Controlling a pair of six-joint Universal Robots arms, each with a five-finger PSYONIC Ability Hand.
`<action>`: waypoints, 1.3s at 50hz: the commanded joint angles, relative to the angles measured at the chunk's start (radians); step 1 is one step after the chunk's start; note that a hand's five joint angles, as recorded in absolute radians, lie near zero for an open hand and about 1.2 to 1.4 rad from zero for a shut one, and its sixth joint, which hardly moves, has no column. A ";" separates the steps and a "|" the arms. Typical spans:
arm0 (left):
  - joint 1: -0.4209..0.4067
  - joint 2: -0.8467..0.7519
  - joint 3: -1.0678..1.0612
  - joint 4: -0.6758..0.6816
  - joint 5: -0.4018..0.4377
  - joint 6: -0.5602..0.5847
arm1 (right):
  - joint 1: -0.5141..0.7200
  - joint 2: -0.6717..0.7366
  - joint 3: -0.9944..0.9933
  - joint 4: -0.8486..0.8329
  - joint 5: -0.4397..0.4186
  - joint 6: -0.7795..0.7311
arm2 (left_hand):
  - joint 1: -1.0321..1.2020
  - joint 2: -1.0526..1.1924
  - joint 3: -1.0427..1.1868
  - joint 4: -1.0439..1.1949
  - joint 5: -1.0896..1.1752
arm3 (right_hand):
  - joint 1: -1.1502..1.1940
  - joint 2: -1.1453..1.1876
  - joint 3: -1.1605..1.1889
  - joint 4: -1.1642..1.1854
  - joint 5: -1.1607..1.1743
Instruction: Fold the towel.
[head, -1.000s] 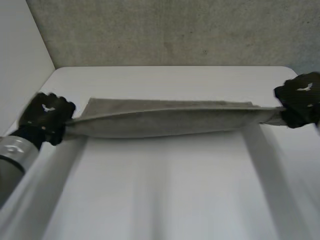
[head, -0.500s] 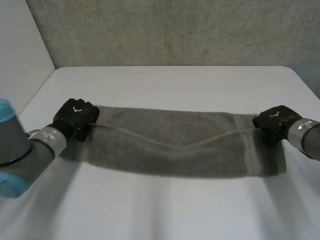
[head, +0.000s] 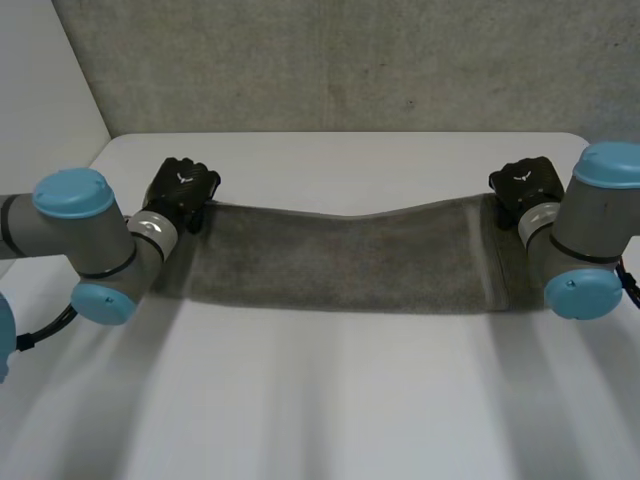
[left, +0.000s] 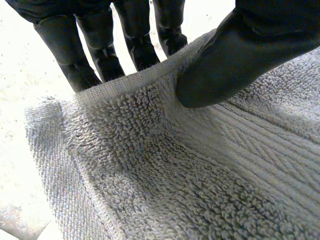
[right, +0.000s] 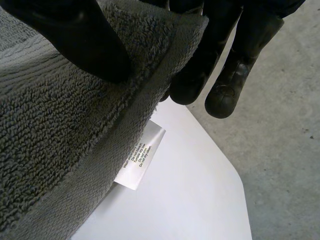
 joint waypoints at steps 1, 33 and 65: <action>0.000 -0.035 0.021 0.003 -0.013 0.002 | 0.001 0.045 -0.037 0.008 0.020 -0.022 | -0.067 -0.134 -0.161 -0.136 -0.294 | 0.039 0.059 0.061 0.058 0.030; 0.011 0.463 -0.567 0.036 0.000 -0.105 | -0.020 -0.351 0.451 0.201 -0.082 -0.059 | -1.267 -1.335 -1.362 -1.336 -1.494 | -1.183 -1.163 -1.161 -1.163 -1.192; 0.011 0.581 -0.737 0.088 0.043 -0.297 | -0.104 -0.202 0.484 -0.003 -0.100 -0.066 | -1.261 -1.329 -1.356 -1.330 -1.488 | 0.035 0.055 0.056 0.054 0.025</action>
